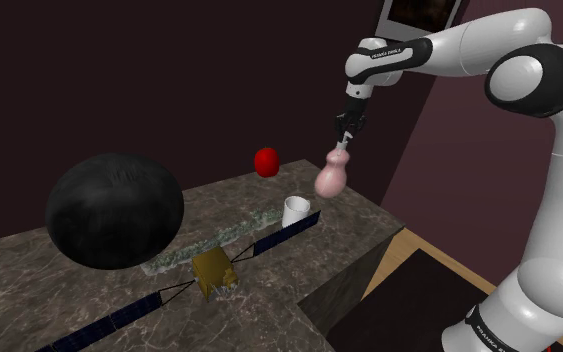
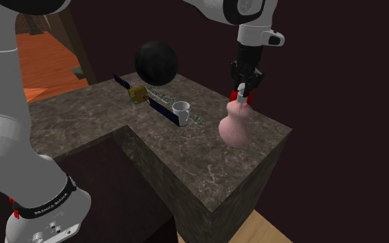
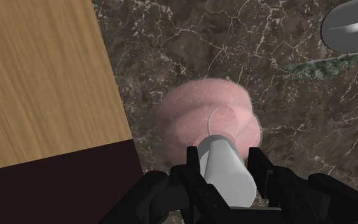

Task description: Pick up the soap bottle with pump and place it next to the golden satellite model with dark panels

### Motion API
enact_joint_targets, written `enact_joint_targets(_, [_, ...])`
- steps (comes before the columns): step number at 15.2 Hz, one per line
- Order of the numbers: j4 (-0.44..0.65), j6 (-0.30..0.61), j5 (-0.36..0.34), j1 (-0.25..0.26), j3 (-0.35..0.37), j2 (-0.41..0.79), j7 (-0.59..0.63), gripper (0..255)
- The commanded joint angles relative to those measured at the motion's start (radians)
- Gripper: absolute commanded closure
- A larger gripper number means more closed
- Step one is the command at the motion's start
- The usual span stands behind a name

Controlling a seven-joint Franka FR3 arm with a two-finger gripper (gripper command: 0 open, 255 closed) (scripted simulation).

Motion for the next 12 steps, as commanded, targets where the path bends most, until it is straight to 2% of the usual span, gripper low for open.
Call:
enact_joint_targets(1, [0.0, 0.0, 0.0, 0.0, 0.0, 0.0, 0.0, 255])
enact_joint_targets(4, [0.0, 0.0, 0.0, 0.0, 0.0, 0.0, 0.0, 255])
enact_joint_targets(12, [0.091, -0.102, -0.002, -0.002, -0.001, -0.012, 0.002, 255])
